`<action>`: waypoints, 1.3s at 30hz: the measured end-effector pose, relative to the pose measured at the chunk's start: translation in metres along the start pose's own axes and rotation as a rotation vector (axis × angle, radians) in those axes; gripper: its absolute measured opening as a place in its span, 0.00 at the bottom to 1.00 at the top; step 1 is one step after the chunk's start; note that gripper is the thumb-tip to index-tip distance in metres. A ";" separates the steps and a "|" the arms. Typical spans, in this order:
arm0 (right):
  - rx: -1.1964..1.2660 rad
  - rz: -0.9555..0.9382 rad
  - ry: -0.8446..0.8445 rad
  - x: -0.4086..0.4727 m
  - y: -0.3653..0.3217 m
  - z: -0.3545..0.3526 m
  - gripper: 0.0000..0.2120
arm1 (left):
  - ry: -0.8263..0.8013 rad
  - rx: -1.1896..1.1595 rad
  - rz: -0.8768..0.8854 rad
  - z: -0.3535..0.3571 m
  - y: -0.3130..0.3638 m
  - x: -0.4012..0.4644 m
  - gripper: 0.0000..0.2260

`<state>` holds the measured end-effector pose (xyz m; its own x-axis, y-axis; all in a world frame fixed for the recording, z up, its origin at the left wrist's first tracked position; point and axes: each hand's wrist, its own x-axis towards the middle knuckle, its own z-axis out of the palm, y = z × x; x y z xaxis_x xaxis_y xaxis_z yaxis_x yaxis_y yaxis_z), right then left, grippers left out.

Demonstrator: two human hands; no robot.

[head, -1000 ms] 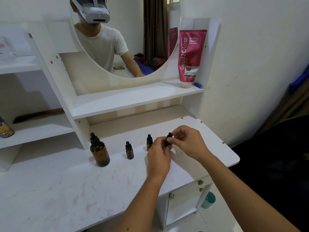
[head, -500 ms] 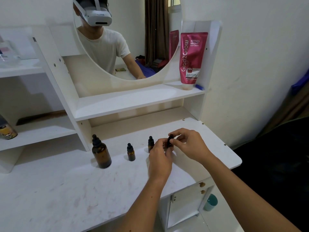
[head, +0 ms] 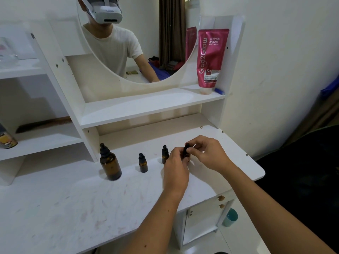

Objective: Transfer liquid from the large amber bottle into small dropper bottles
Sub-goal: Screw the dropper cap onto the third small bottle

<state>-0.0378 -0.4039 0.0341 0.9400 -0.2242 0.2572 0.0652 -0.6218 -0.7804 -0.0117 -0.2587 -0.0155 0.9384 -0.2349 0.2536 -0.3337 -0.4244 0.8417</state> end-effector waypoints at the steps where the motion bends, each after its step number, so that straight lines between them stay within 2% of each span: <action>1: -0.001 -0.001 0.019 -0.001 0.001 0.001 0.06 | 0.001 0.008 0.003 0.000 0.001 0.000 0.08; 10: -0.016 -0.034 0.146 -0.006 0.001 0.015 0.06 | 0.007 0.060 -0.008 -0.002 0.010 -0.002 0.09; 22: 0.001 0.023 0.213 -0.016 -0.003 0.025 0.07 | 0.011 0.057 0.033 -0.001 0.002 -0.006 0.13; 26: 0.043 0.075 0.220 -0.019 -0.009 0.023 0.11 | 0.007 0.043 -0.018 -0.006 0.003 -0.012 0.20; 29: 0.055 0.110 0.232 -0.024 -0.013 0.021 0.16 | 0.006 0.003 -0.042 -0.014 0.004 -0.021 0.22; 35: 0.042 0.012 0.373 -0.035 -0.039 0.021 0.16 | -0.073 -0.003 -0.020 -0.050 -0.010 -0.050 0.20; 39: 0.085 -0.070 0.373 -0.041 -0.076 0.036 0.15 | -0.083 0.017 -0.048 -0.092 -0.030 -0.064 0.21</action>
<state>-0.0689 -0.3207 0.0619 0.7472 -0.4507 0.4884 0.1670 -0.5840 -0.7944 -0.0536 -0.1509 -0.0128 0.9428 -0.2852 0.1726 -0.2911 -0.4515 0.8435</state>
